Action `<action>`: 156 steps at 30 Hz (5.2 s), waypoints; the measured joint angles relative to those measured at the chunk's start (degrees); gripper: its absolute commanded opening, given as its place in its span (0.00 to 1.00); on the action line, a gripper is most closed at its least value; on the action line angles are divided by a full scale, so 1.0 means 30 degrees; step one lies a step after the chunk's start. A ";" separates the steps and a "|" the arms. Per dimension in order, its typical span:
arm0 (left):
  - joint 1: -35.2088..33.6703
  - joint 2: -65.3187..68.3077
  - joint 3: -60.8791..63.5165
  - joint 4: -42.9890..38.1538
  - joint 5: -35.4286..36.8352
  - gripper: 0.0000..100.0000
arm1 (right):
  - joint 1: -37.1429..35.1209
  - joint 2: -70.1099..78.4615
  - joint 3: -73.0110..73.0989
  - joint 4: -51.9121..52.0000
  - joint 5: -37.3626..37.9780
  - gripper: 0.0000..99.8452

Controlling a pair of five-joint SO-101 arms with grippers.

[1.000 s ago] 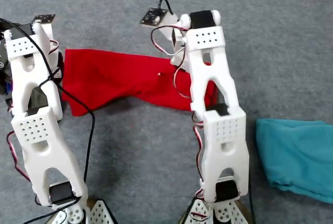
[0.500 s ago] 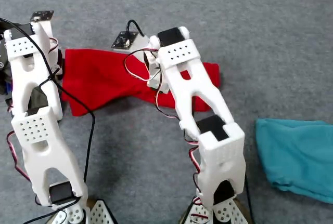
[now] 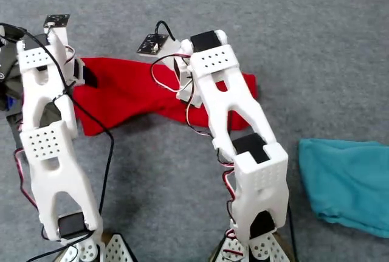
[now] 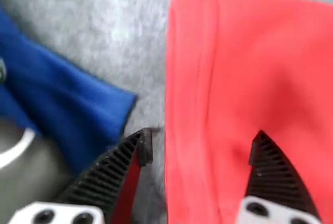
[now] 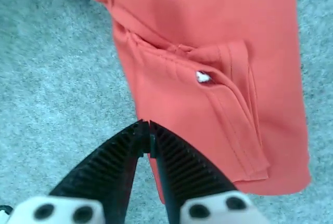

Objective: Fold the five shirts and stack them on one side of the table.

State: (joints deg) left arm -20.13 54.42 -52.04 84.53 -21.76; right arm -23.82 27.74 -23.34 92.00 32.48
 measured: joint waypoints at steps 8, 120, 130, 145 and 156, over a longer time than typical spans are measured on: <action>0.0352 0.2608 -0.2901 0.0293 -0.0088 0.30 | 0.0059 0.0000 0.0000 0.0000 0.0000 0.01; 1.5678 -0.0967 -0.4513 -0.1582 0.4952 0.32 | 1.4007 0.8674 -0.8147 -0.9201 -0.9788 0.01; 1.4388 -0.0996 -0.7385 -0.0381 0.5421 0.22 | 1.4007 0.8674 -0.8147 -0.9201 -0.9788 0.01; 1.4212 -0.0996 -0.1700 0.0352 0.5421 0.02 | 1.4007 0.8674 -0.8147 -0.9201 -0.9788 0.01; 1.3070 -0.0996 0.0645 0.0469 0.4337 0.02 | 1.3949 0.8703 -0.8557 -0.8557 -0.9172 0.01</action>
State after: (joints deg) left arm 19.08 51.43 -50.11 85.93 -8.75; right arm 18.02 53.85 -49.01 66.33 4.97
